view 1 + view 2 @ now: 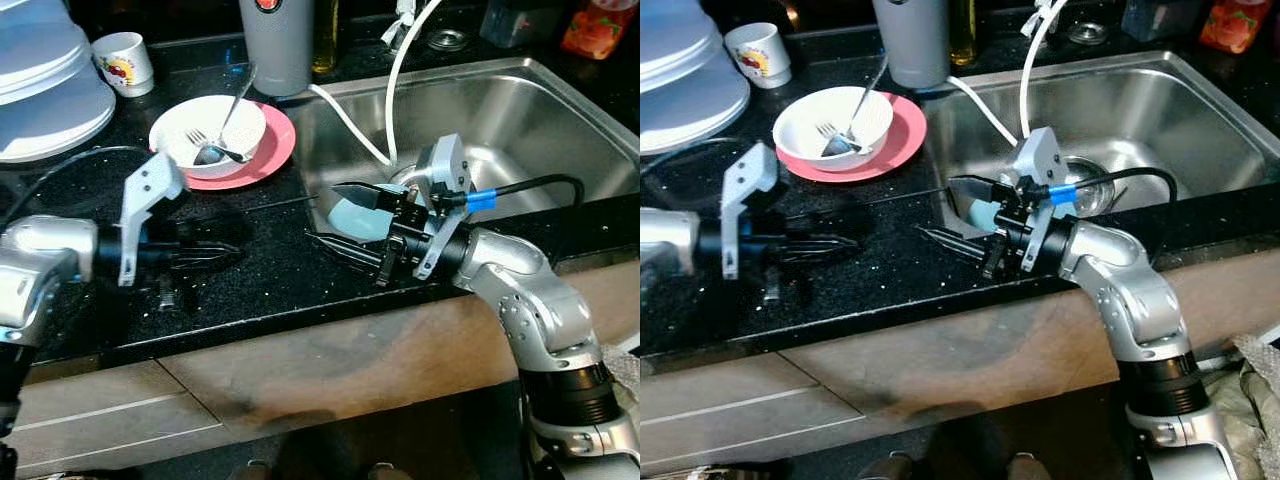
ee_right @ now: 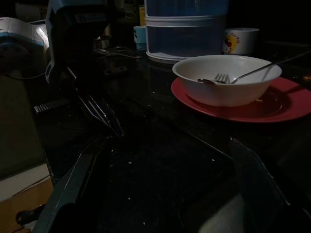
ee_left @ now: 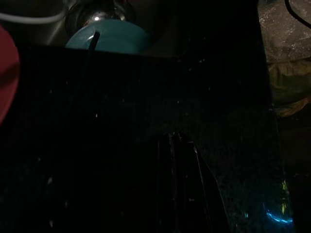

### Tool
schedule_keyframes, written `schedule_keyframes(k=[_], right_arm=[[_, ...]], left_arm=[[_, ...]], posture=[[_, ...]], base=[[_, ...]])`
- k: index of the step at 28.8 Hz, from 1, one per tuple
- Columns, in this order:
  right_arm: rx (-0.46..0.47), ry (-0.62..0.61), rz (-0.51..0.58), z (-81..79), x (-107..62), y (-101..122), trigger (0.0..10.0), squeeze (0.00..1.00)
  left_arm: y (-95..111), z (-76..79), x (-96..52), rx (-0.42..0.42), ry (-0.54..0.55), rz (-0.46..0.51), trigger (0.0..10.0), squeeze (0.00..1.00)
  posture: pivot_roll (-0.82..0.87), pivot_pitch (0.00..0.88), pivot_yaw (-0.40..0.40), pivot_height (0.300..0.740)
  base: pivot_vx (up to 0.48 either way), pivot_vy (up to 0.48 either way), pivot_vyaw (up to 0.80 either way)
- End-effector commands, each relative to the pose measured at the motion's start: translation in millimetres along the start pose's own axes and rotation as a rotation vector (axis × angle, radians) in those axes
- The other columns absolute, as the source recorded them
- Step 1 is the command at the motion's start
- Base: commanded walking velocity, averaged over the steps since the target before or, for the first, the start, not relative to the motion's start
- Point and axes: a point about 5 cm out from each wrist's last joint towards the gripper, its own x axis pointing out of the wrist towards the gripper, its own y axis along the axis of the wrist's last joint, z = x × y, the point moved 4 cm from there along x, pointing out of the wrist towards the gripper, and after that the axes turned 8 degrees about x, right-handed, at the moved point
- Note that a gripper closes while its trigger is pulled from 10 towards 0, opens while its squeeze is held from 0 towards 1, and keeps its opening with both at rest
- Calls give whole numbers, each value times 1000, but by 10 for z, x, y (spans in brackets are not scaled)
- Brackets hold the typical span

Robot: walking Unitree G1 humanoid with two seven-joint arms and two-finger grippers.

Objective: Kitchen organization

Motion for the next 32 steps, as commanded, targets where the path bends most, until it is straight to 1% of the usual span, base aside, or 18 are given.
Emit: schedule_keyframes(k=[1,3,4,5,6,7,8,9,10,12,13,14,15,25,29,32], right_arm=[[-3,11,6,-35,-28,27,10000,0],[-2,11,5,-35,-35,23,10000,0],[-1,11,5,-35,-36,21,10000,0],[0,11,4,-34,-36,20,10000,0],[0,12,4,-35,-35,19,10000,0],[0,12,4,-35,-35,19,10000,0],[1,13,5,-35,-34,19,10000,0],[1,15,5,-35,-30,18,10000,0],[1,15,5,-35,-30,18,10000,0],[3,18,5,-34,-24,16,10000,0],[3,18,5,-34,-24,16,10000,0],[4,22,4,-33,-17,13,10000,0],[5,24,4,-34,-15,13,10000,0],[6,24,-1,-29,-16,4,10000,0],[6,24,-2,-30,-17,1,10000,0],[4,23,-3,-29,-16,1,10000,0]], left_arm=[[29,-37,-26,32,31,-9,0,0],[23,-132,-81,101,102,-39,0,0],[17,-179,-126,112,132,-48,0,59],[14,-208,-157,116,150,-53,0,59],[-9,-248,-214,125,179,-79,5647,1000],[-9,-248,-214,125,179,-79,5647,1000],[-25,-275,-254,133,199,-99,9882,1000],[-64,-306,-322,138,222,-134,10000,1000],[-64,-306,-322,138,222,-134,10000,1000],[-111,-338,-415,132,250,-172,10000,1000],[-111,-338,-415,132,250,-172,10000,1000],[-134,-351,-486,119,269,-191,10000,1000],[-139,-356,-509,118,276,-196,10000,1000],[-161,-394,-603,91,329,-190,10000,1000],[-236,-412,-645,69,344,-212,10000,1000],[-359,-454,-680,52,382,-238,10000,1000]], posture=[[48,133,34,740],[48,133,34,740],[51,133,32,740],[51,133,32,740],[53,133,31,740],[53,133,31,740],[53,133,31,740],[57,134,27,740],[57,134,27,740],[59,135,24,740],[59,135,24,740],[59,136,22,740],[60,136,20,740],[60,137,20,740],[60,137,20,740],[59,140,21,740]], base=[[0,0,0],[0,0,0],[0,0,0],[0,0,0],[0,0,0],[0,0,0],[0,0,0],[0,0,0],[0,0,0],[0,0,0],[0,0,0],[0,0,0],[0,0,0],[0,0,0],[0,0,0],[0,0,0]])
